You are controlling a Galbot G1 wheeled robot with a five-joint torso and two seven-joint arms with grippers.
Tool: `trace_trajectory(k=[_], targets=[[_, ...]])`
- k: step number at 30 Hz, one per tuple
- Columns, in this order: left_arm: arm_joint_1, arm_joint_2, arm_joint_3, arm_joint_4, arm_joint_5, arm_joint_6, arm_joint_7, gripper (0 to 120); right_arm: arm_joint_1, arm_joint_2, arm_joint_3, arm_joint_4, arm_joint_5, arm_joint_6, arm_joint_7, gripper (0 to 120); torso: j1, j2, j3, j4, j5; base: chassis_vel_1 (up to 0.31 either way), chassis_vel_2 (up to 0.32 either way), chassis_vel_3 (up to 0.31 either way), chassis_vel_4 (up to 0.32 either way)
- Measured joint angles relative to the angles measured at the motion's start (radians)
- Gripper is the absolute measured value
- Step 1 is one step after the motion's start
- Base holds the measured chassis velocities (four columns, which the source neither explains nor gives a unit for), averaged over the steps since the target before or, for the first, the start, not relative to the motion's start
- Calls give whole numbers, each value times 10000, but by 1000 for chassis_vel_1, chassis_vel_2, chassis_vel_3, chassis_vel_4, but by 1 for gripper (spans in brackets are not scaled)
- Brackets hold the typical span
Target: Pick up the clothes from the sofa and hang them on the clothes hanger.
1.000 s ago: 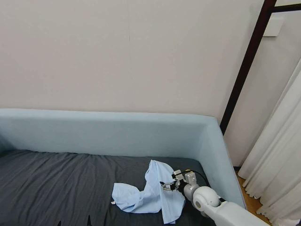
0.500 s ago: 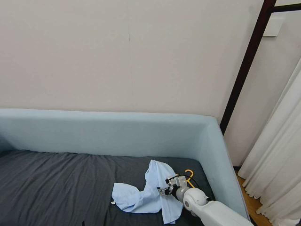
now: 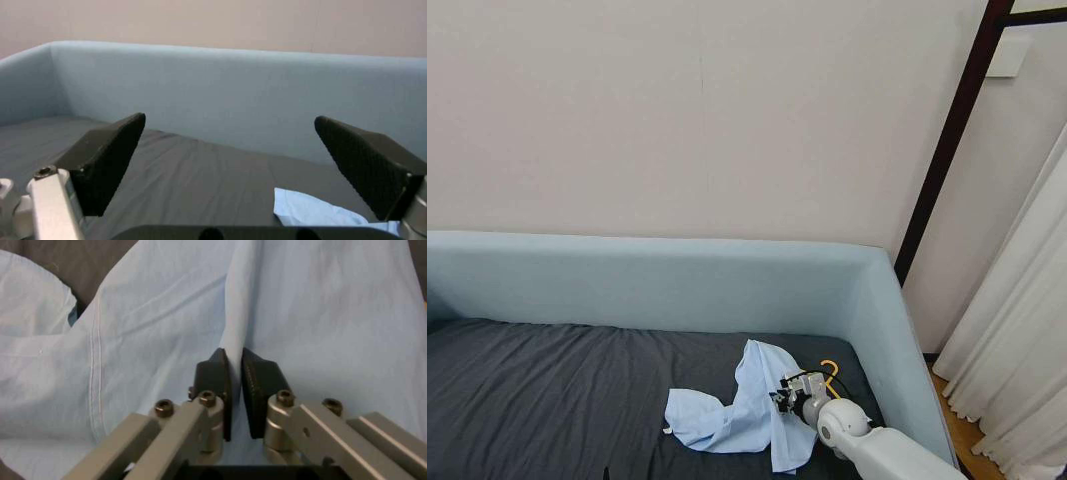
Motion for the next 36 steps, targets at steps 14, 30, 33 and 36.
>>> trace_trajectory(k=[14,30,33,36], targets=[[-343,-64,73,140,-122,26,-50,100,53,-1147,504,2908,1136,841,807,0,0,0,0,-2,1,0,0,0,0],[-563,72,125,200,-199,44,-67,100,4026,-1486,878,4946,3347,375,2347,0,1,0,0,-1,-1,0,0,0,0],[-581,76,125,214,-237,43,-75,100,4680,-1364,789,4954,3689,375,2472,0,0,-1,1,0,0,0,0,0,0],[-619,69,127,231,-281,43,-76,100,5401,-1255,725,5076,4114,367,2645,0,0,0,1,2,-1,0,0,0,0]])
